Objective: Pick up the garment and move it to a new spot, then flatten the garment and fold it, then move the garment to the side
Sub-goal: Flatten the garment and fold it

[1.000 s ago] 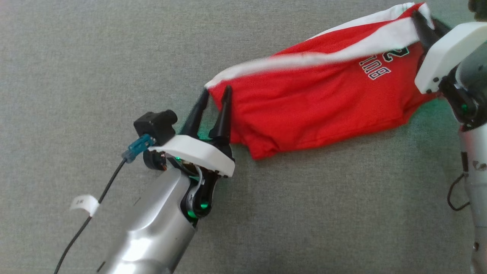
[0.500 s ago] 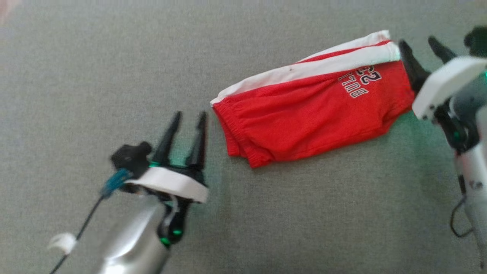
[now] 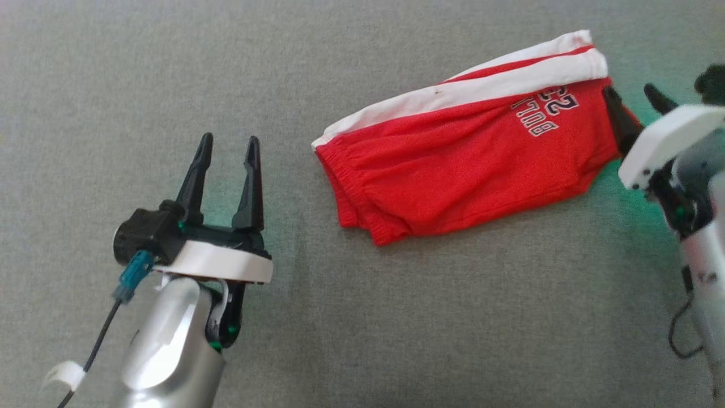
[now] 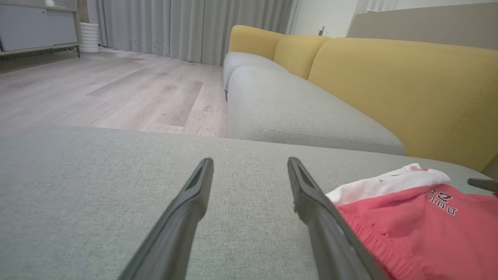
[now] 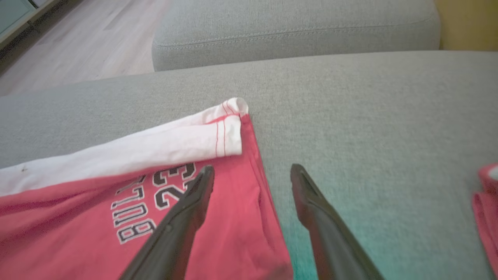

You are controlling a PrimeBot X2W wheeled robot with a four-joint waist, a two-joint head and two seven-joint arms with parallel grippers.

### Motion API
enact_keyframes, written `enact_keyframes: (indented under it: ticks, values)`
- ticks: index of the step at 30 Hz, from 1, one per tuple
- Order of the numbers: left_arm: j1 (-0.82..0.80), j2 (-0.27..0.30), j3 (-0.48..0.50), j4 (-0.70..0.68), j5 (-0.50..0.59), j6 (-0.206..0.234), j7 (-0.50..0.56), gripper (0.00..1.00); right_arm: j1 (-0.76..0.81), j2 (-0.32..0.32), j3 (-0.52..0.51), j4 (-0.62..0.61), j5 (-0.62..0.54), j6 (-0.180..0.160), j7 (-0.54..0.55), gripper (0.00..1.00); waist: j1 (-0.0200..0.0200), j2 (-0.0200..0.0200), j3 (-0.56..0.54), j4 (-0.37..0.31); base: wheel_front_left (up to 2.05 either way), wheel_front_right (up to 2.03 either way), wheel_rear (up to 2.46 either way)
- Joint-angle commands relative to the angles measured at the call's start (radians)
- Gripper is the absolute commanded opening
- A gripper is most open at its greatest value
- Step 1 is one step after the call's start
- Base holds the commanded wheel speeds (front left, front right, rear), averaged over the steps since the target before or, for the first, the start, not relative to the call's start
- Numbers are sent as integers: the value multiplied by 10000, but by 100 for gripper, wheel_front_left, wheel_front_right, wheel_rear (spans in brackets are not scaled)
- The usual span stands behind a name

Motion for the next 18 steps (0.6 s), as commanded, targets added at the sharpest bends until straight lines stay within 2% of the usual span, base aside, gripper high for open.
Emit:
enact_keyframes:
  ticks: [1, 7, 13, 14, 15, 16, 18]
  values:
    - [-371, 68, 439, -160, 150, -98, -94, 100, -604, 46, 135, -153, -4, -9, -48, 100, 0, -1, 309, 158, 0, 0, 0]
    - [-752, -280, 480, 148, 505, -390, -94, 100, -1244, 146, 431, 954, -171, -9, 623, 100, 0, -1, 699, 403, 0, 0, 0]
    - [-798, -475, 581, 344, 682, -551, -94, 100, -1100, 167, 958, 1736, -214, -9, 1709, 100, 0, -1, 610, 431, 0, 0, 0]
    - [-780, -492, 611, 364, 703, -569, -94, 100, -1048, 137, 1079, 1784, -238, -9, 1870, 93, 0, -1, 567, 408, 0, 0, 0]
    - [-758, -504, 646, 381, 722, -586, -95, 100, -1016, 103, 1052, 1821, -227, -9, 1906, 54, 0, -1, 524, 379, 0, 0, 0]
    - [-735, -514, 683, 397, 739, -602, -95, 100, -1001, 74, 998, 1841, -269, -9, 1857, 0, 0, -1, 482, 345, 0, 0, 0]
    - [-689, -530, 736, 426, 773, -633, -95, 100, -950, 73, 1027, 1845, -334, -9, 1819, 0, 0, -1, 387, 260, 0, 0, 0]
